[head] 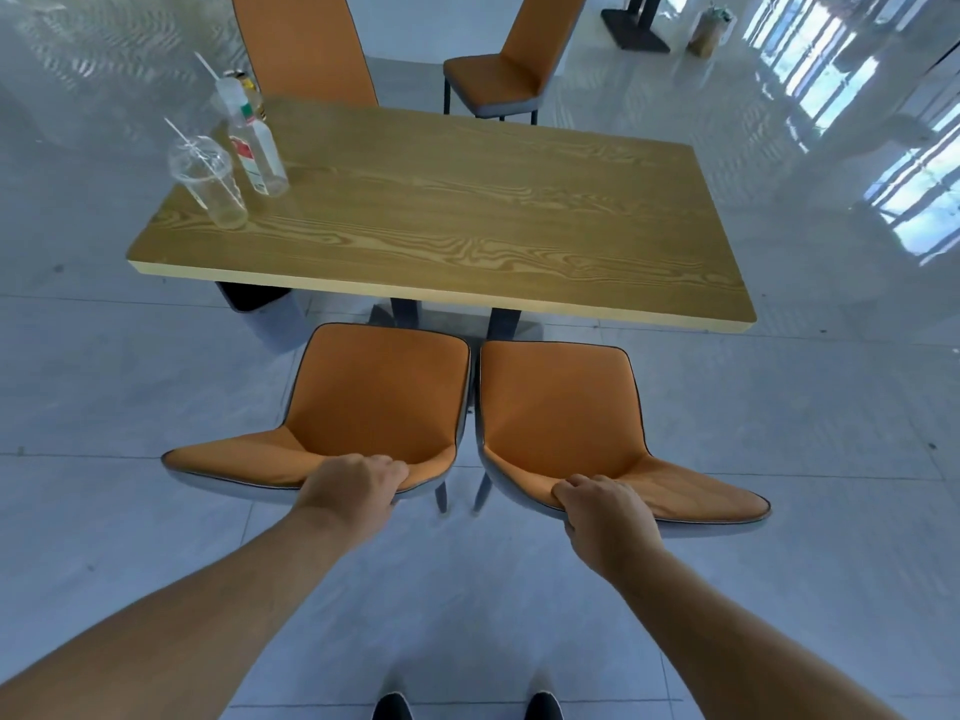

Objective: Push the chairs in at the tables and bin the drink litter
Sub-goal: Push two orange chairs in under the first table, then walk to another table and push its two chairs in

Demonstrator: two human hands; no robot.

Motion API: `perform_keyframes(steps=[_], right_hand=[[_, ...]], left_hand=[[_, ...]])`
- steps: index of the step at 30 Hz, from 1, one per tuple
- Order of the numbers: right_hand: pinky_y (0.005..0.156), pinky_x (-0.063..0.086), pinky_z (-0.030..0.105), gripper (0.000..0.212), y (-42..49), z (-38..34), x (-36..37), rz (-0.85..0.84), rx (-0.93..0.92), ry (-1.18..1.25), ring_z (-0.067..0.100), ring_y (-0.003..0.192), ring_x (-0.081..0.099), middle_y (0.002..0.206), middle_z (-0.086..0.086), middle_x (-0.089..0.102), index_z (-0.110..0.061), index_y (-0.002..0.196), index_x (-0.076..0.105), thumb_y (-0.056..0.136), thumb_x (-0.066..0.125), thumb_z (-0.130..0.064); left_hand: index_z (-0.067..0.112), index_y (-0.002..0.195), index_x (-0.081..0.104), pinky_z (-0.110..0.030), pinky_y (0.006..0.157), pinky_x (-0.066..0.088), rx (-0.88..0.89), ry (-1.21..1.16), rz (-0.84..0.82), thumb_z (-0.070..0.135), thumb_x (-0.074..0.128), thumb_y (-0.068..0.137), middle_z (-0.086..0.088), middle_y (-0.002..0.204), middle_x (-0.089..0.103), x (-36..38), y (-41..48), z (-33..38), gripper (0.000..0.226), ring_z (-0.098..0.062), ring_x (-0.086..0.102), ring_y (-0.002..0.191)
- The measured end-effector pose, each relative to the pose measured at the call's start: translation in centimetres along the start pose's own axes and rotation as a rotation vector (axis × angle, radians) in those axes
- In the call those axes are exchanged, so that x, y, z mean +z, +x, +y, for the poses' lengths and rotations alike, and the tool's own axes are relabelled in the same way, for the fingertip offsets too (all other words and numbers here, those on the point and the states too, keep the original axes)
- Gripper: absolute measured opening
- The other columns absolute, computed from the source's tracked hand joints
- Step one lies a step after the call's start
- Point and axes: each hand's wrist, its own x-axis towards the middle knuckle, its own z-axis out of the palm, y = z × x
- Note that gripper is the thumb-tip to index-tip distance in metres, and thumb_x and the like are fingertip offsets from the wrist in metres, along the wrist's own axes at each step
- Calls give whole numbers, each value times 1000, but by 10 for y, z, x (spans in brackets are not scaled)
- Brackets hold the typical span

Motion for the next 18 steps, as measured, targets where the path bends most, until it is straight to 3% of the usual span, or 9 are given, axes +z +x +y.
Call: perform_keyframes(steps=[4, 9, 11, 13, 15, 18], right_hand=[[62, 46, 32, 11, 3, -24, -1, -20, -74, 32, 21, 78, 60, 89, -4, 64, -20, 103, 68, 96, 62, -16], [69, 56, 36, 13, 7, -28, -4, -71, -94, 56, 21, 87, 61, 97, -3, 63, -20, 113, 65, 100, 60, -21], [81, 56, 40, 25, 11, -25, -16, -167, -68, 64, 24, 102, 62, 108, -2, 62, -23, 122, 60, 101, 62, -37], [95, 52, 46, 61, 15, -18, -44, -276, 28, 108, 29, 121, 58, 130, -2, 60, -29, 140, 51, 94, 59, -68], [101, 51, 51, 82, 19, 3, -88, -140, 166, 253, 31, 135, 51, 150, -1, 53, -33, 153, 41, 89, 49, -82], [103, 49, 49, 77, 21, 66, -181, 301, 258, 375, 32, 137, 47, 149, 4, 54, -25, 153, 45, 93, 51, -74]], left_hand=[[20, 82, 69, -21, 46, 35, 66, -43, 44, 20, 91, 72, 4, 65, 65, 2, 0, -4, 24, -16, 60, 52], [25, 102, 62, -27, 61, 53, 7, -33, -118, 40, 72, 93, 6, 89, 67, -7, 7, -1, 20, -14, 63, 75], [27, 101, 54, -32, 68, 54, -35, -53, -244, 56, 65, 91, 7, 92, 62, -27, 19, 5, 33, -12, 59, 78], [30, 117, 56, -38, 83, 54, -50, -98, -309, 75, 59, 84, 10, 108, 65, -65, 41, 16, 55, -13, 61, 94], [32, 142, 49, -49, 104, 47, -45, -134, -168, 82, 53, 82, 7, 137, 60, -120, 69, 32, 78, -21, 56, 123], [28, 152, 41, -53, 112, 40, -20, -172, 137, 80, 51, 87, -1, 153, 51, -221, 119, 68, 84, -27, 46, 138]])
